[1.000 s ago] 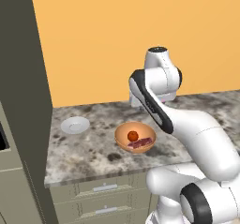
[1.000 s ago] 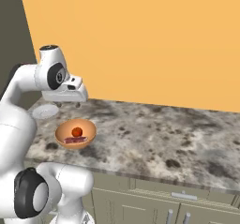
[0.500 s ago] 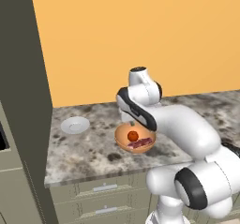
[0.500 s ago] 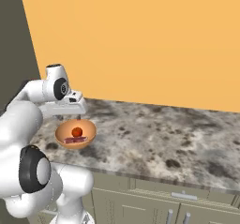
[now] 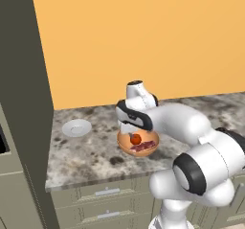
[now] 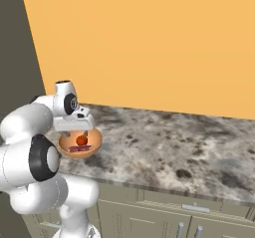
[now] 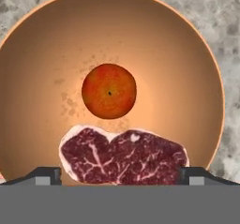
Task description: Remove the apple from the bowl and place it on the small plate. Then place the bowl with only the steak in the microwave, close the door, and press the start button to microwave the steak.
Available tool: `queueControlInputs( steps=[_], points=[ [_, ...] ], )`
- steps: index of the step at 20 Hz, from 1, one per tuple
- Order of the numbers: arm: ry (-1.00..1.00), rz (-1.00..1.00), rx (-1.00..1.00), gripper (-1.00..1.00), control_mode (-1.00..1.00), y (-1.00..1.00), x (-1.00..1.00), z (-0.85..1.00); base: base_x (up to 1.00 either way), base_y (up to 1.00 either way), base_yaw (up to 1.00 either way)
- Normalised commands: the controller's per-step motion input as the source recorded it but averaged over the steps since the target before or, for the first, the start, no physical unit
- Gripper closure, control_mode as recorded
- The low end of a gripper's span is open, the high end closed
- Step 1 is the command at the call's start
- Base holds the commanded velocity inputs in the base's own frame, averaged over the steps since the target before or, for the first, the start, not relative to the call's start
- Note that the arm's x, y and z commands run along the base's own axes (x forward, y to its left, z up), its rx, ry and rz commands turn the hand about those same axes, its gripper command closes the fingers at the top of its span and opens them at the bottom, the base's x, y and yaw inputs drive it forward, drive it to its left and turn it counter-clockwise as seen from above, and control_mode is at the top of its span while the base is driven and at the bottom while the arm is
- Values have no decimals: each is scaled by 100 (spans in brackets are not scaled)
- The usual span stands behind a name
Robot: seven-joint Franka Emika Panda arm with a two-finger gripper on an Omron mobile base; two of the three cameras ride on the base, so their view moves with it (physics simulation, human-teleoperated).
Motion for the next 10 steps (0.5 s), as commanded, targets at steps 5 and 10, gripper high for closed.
queueControlInputs(
  steps=[5,10],
  points=[
    [6,0,0,-100,-100,0,23,-34,0,0,0],
    [5,0,0,-100,-100,0,19,-21,0,0,0]
  ],
)
